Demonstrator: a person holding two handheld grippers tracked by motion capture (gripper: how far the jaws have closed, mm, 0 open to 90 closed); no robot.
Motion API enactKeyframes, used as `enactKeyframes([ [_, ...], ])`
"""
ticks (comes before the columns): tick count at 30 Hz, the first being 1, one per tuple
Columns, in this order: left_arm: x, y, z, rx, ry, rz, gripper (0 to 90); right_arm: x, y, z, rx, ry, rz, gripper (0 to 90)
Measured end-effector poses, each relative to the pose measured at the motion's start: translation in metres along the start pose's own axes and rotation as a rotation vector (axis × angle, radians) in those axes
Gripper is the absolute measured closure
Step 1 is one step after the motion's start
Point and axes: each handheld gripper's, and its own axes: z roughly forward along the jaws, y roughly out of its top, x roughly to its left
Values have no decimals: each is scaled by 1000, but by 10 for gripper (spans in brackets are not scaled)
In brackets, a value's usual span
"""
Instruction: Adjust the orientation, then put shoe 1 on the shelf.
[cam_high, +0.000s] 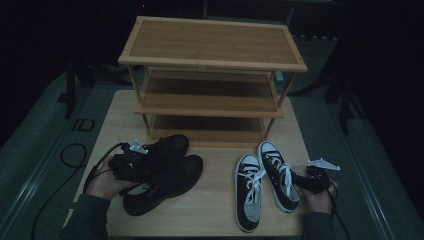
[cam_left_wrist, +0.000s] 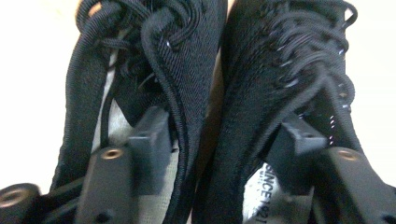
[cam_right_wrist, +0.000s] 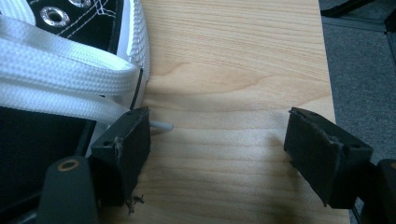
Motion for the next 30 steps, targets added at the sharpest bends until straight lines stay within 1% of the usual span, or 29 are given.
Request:
enactKeyframes([
  [1,1,1,1,10,-13,1,491,0,0,0,0,0,0,225],
  [2,3,2,3,15,-30,0,546,0,0,0,0,0,0,224],
  [3,5,4,4,26,-58,2,589,0,0,0,0,0,0,224],
  [4,5,4,4,26,-58,2,625,0,0,0,0,0,0,224],
  [5,6,4,4,33,-66,8,625,0,0,0,0,0,0,224],
  [6,6,5,4,39,-73,12,669,0,0,0,0,0,0,224],
  [8,7,5,4,48,-73,27,753,0,0,0,1,0,1,224],
  [9,7,6,4,49,-62,36,839,0,0,0,0,0,0,225],
  [13,9,6,3,41,-64,39,853,0,0,0,1,0,1,224],
  [17,10,4,2,22,-62,22,856,0,0,0,1,0,1,224],
  [19,9,4,1,11,-54,14,857,0,0,0,0,0,0,224],
  [22,8,5,1,12,-52,9,857,0,0,0,1,0,2,224],
  [23,8,6,1,10,-50,1,857,0,0,0,0,0,0,224],
  [27,5,7,-1,1,-39,-4,857,0,0,0,0,0,0,225],
  [30,5,8,-4,-3,-39,-6,857,0,0,0,1,0,2,224],
])
